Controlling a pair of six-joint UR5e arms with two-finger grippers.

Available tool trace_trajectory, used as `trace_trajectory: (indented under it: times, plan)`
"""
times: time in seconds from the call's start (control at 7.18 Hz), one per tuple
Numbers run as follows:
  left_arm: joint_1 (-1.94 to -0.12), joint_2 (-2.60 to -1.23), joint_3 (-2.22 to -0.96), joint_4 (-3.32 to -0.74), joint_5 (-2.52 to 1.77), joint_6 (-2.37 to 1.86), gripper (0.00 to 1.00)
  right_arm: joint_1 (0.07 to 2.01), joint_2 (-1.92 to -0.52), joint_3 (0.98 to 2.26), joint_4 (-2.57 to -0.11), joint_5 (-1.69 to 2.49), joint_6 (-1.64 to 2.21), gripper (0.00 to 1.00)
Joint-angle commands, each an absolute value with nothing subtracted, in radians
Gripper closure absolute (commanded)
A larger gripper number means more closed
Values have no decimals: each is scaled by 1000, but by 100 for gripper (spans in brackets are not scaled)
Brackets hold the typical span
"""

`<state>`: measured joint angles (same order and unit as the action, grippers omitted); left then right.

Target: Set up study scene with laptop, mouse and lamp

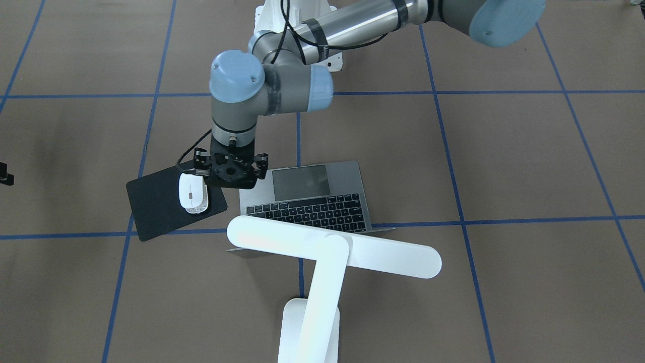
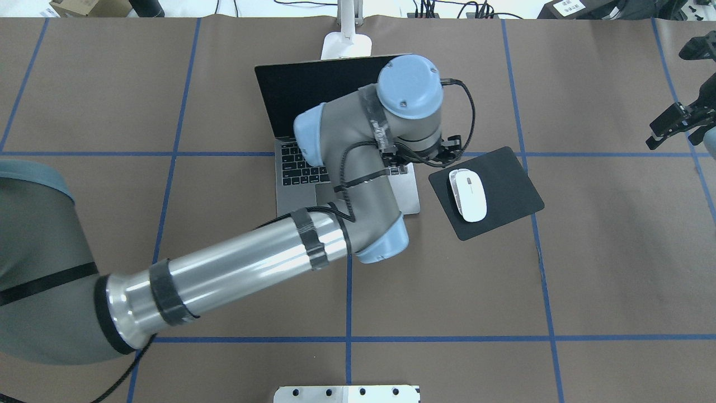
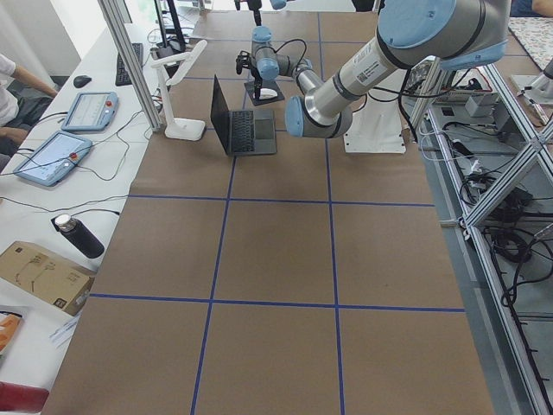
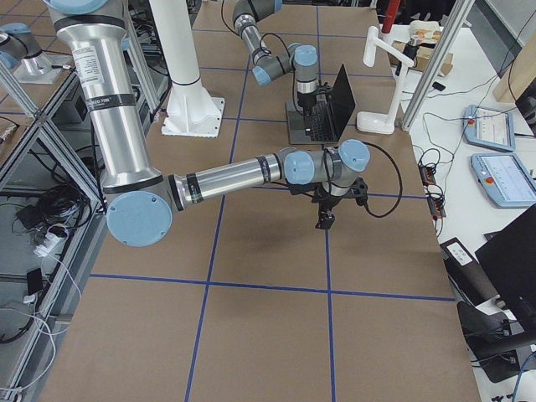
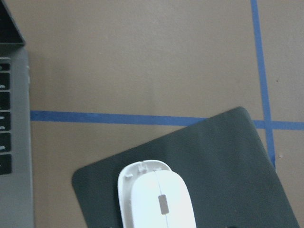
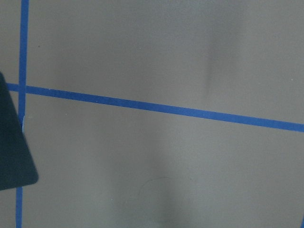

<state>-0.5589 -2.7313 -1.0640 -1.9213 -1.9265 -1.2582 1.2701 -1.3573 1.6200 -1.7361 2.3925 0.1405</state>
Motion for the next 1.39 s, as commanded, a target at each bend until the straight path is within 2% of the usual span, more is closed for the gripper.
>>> trace_trajectory:
  times: [0.0,0.28,0.7,0.84,1.25]
  plan:
    - [-691,-2486,-1312,-1898,-2105,-1127,16,1276,-1364,1620,-1703,2384,144,1]
    - [-858,-2256,-1457,-1899,-2286,-889,16,1302,-1362,1621,-1701,2381,144,1]
    - [-1120,-2004,-1483,-1899,-2420,-503,8,1321,-1388,1621,-1576,2293,199,1]
    - [-1196,-1941,-1474,-1888,-2430,-403,2,1337,-1426,1634,-1537,2299,204,1]
    - [-1325,-1870,-1433,-1826,-2418,-178,1,1342,-1494,1657,-1384,2310,314,1]
